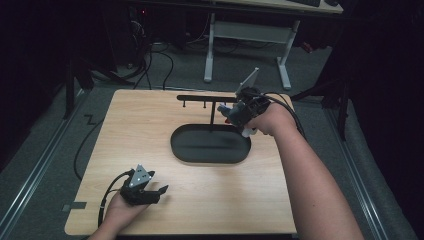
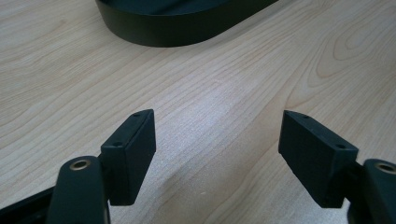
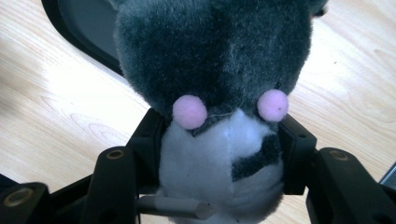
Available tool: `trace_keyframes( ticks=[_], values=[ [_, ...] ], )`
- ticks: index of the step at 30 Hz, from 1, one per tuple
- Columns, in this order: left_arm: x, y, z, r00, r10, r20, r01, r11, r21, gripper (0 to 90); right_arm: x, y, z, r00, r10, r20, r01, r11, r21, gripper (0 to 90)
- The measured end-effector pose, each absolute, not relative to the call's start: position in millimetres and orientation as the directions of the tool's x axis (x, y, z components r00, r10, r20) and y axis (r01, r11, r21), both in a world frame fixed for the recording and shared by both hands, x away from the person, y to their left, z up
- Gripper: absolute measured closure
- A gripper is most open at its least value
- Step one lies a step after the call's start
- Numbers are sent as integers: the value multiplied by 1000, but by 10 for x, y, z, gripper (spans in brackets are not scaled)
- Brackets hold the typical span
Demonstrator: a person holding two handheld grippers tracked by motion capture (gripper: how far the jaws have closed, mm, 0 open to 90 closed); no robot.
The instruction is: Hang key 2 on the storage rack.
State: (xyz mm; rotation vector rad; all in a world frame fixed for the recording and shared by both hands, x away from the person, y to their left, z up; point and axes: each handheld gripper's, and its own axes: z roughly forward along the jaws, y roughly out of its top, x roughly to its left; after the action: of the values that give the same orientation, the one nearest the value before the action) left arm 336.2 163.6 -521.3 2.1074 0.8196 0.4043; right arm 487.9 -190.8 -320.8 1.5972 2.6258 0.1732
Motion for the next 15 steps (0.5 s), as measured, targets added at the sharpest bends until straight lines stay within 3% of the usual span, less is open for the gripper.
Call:
trace_keyframes(
  ticks=[15],
  values=[
    [3357,1625,-5219,738,674,6,413,-459,786,280,4868,-1859,-3478,-465,885,24,881,459,114,464]
  ],
)
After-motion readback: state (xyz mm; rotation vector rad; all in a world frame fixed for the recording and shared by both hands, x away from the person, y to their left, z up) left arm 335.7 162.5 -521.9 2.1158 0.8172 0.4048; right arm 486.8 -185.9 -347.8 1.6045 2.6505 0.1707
